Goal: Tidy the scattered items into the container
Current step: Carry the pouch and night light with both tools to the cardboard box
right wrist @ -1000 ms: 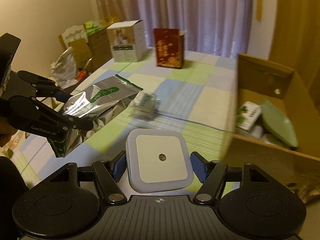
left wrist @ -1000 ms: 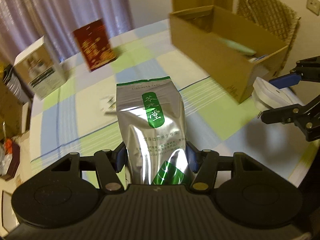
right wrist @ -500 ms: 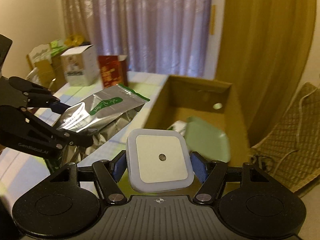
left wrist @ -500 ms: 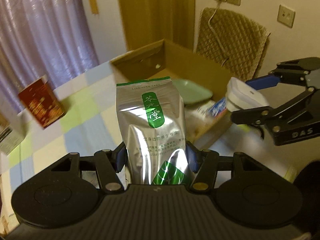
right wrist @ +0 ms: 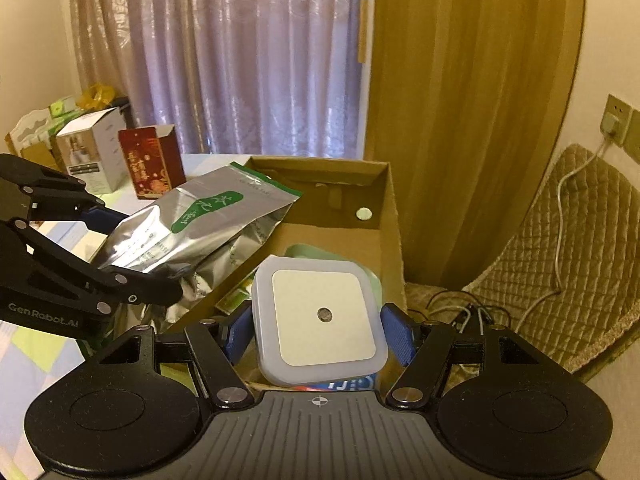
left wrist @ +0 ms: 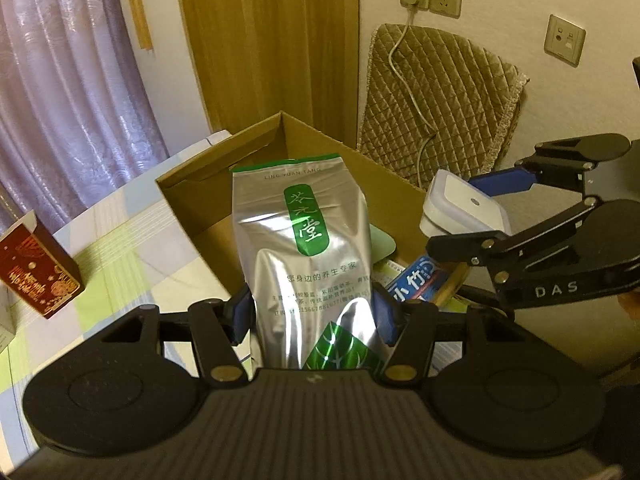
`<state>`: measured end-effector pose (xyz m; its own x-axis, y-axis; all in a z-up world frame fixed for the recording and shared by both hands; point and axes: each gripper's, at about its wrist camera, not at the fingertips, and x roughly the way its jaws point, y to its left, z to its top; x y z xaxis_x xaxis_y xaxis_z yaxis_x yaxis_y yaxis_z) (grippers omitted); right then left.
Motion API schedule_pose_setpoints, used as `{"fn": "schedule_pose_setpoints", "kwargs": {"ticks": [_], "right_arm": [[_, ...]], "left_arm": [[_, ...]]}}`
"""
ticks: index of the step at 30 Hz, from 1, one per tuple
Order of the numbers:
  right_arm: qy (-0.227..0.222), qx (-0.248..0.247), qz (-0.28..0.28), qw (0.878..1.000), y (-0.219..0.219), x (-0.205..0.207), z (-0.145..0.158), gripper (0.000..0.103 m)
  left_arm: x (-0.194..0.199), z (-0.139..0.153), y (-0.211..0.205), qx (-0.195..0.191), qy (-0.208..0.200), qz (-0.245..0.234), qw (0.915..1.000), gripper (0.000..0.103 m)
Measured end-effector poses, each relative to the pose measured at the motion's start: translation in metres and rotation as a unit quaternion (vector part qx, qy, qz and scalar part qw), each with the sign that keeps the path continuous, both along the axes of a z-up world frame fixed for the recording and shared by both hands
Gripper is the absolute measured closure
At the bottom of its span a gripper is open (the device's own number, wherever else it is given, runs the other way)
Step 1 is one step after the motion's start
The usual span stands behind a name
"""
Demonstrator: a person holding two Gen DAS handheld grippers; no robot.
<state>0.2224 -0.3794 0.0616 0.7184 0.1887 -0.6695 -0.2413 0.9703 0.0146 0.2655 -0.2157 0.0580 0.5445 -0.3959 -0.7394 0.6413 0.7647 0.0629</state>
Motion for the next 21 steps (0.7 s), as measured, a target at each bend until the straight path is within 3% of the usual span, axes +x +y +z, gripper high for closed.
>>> {"fn": "schedule_pose_setpoints", "kwargs": {"ticks": [21], "right_arm": [[0.008,0.002,-0.011,1.000,-0.015,0.010,-0.015,0.033]], "left_arm": [[0.025,-0.015,-0.022,0.011,0.003,-0.010,0.9999,0.048]]}}
